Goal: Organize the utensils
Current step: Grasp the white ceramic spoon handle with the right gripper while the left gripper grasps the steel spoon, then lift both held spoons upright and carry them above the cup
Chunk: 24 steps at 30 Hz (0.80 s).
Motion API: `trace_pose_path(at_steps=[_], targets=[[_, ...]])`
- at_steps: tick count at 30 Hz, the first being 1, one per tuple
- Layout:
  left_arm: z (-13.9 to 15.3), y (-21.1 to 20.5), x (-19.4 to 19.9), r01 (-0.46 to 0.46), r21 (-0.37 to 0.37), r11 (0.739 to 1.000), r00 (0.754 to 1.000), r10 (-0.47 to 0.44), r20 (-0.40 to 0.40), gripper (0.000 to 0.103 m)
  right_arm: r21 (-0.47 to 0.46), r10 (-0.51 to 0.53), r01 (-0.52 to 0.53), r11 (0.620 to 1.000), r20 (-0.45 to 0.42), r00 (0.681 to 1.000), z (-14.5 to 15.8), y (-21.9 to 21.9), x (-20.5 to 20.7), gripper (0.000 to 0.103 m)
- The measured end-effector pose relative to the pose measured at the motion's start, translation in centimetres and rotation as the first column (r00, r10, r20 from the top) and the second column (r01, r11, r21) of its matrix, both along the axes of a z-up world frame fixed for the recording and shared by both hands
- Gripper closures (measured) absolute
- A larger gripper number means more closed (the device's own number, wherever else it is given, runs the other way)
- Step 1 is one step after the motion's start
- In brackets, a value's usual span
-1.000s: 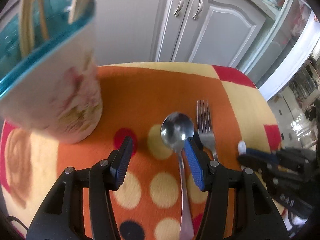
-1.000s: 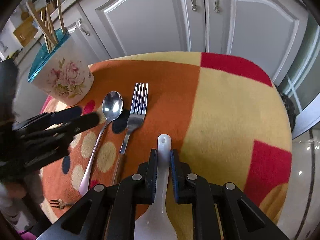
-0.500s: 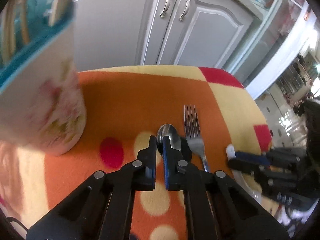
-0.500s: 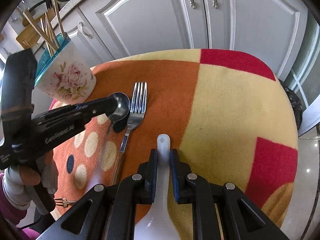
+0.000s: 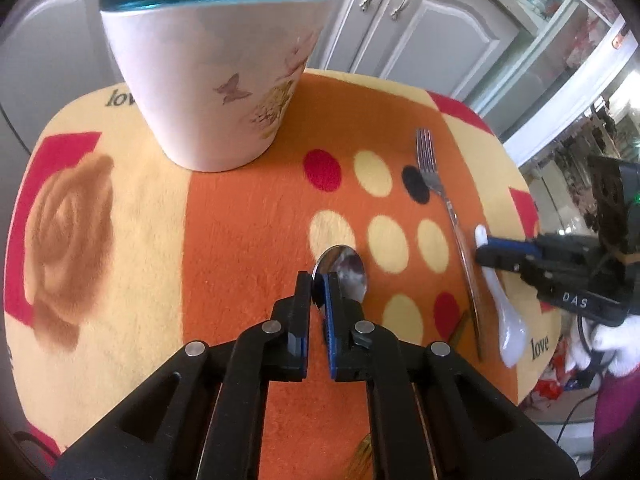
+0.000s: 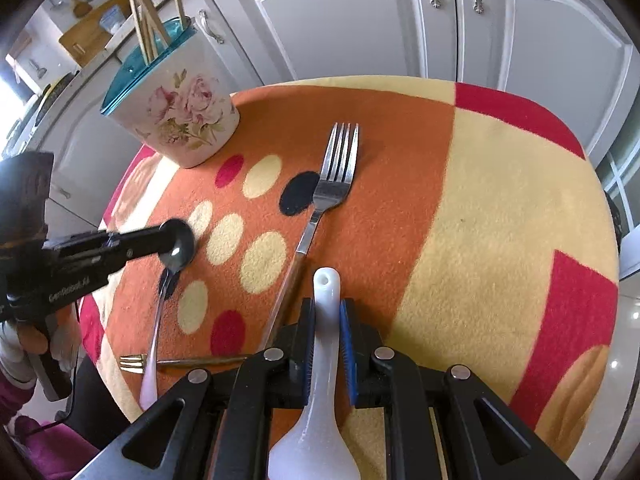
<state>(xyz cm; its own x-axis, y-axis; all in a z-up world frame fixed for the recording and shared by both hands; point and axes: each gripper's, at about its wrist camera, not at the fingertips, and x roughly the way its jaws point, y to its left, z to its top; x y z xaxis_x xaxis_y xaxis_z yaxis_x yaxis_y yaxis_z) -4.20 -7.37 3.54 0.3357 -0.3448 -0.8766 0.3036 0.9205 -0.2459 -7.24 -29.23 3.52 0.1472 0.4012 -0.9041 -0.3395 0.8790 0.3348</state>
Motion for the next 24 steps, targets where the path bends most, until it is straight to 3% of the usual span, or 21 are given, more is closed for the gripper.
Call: trace_pose_path(at_steps=[1,3,5,7,12,13,15,16,18,21,24], targets=[[0.0,0.2,0.0,0.002,0.005,1.000,1.000,-0.002,0.004,0.094,-0.010,0.006,-0.006,1.000,-0.001,1.000,0.0,0.1,0.1,0.091],[0.0,0.4,0.3,0.014,0.005,1.000,1.000,-0.014,0.015,0.075,-0.039,0.030,-0.030,0.999,0.000,1.000,0.1,0.6,0.2,0.090],[0.0,0.3,0.8,0.039,0.011,0.999,0.999,-0.039,0.020,0.066,-0.064,0.050,-0.049,0.997,0.004,0.999,0.1,1.1,0.4,0.088],[-0.3,-0.2,1.2,0.085,0.021,0.996,0.996,-0.085,0.009,0.066,-0.063,0.059,-0.059,0.996,0.004,0.998,0.0,1.3,0.4,0.082],[-0.3,-1.5,1.4,0.201,0.049,0.978,0.979,-0.202,0.012,0.066,-0.050,0.054,-0.053,0.997,0.014,0.998,-0.1,1.0,0.7,0.082],[-0.3,-1.8,1.5,0.220,0.055,0.974,0.975,-0.221,0.014,0.066,-0.036,0.047,-0.046,0.998,0.019,0.999,-0.2,0.9,0.8,0.082],[-0.4,-2.7,1.3,0.268,0.090,0.959,0.962,-0.271,0.026,0.086,-0.021,0.037,-0.036,0.999,0.026,0.999,-0.2,0.6,0.8,0.084],[-0.3,-2.9,1.1,0.273,0.102,0.957,0.960,-0.277,0.034,0.087,-0.025,0.035,-0.035,0.999,0.028,0.999,-0.2,0.7,0.8,0.090],[0.0,-3.1,0.5,0.275,0.132,0.952,0.957,-0.285,0.056,0.092,-0.038,0.028,-0.027,0.999,0.032,0.999,-0.1,0.6,0.8,0.090],[1.0,-2.0,0.5,0.239,0.067,0.969,0.970,-0.242,0.036,0.100,-0.049,0.038,-0.036,0.998,0.046,0.998,0.7,0.7,0.3,0.091],[2.8,-0.7,0.3,0.188,0.029,0.982,0.979,-0.189,0.069,0.101,-0.024,0.023,-0.022,0.999,0.074,0.997,2.3,0.2,-0.3,0.091]])
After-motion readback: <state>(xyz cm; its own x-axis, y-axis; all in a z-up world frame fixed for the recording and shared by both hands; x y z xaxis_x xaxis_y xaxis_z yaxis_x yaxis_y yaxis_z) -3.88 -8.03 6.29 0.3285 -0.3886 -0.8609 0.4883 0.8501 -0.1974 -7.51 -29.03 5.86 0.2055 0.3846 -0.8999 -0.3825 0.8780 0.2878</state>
